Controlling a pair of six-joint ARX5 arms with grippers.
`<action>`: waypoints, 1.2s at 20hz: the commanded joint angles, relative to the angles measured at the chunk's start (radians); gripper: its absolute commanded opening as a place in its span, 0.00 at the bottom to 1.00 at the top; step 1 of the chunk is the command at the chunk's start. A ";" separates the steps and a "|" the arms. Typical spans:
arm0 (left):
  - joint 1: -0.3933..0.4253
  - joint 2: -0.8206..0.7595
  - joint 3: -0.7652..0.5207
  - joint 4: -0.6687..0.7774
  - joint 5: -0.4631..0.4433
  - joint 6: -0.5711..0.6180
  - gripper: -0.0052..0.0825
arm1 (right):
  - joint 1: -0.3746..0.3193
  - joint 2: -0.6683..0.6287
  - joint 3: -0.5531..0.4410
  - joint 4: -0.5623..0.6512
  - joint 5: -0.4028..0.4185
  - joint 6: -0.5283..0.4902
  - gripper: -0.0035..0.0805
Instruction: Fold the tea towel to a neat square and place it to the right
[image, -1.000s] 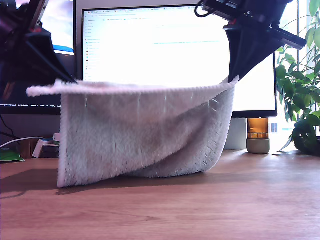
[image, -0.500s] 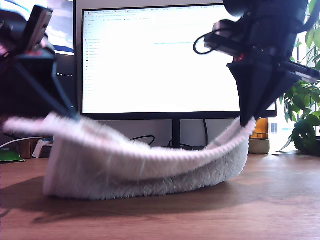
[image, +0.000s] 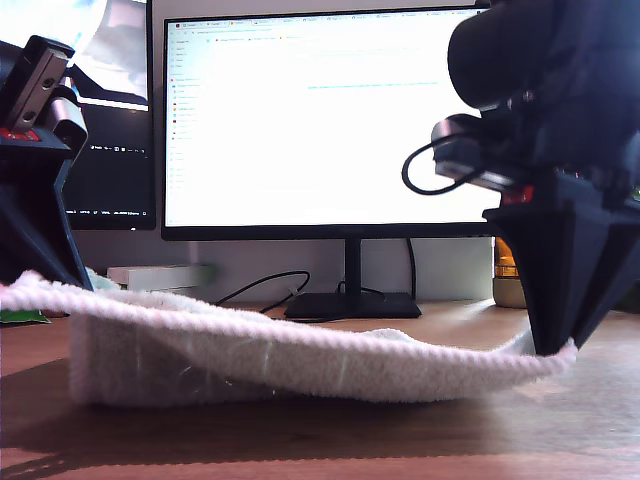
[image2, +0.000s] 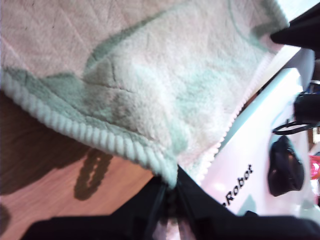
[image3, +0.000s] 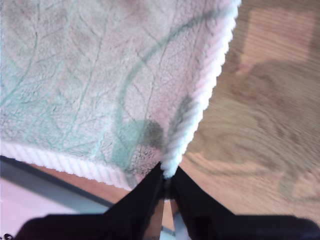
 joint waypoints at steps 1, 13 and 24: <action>-0.006 -0.009 -0.016 0.000 -0.032 0.008 0.04 | 0.005 -0.007 -0.006 0.011 -0.002 -0.002 0.03; -0.051 -0.009 -0.018 -0.033 -0.071 -0.003 0.45 | 0.004 -0.007 -0.006 -0.078 -0.029 -0.090 0.47; -0.006 -0.007 -0.018 0.253 -0.181 0.002 0.03 | -0.024 -0.007 0.008 0.208 -0.061 -0.245 0.03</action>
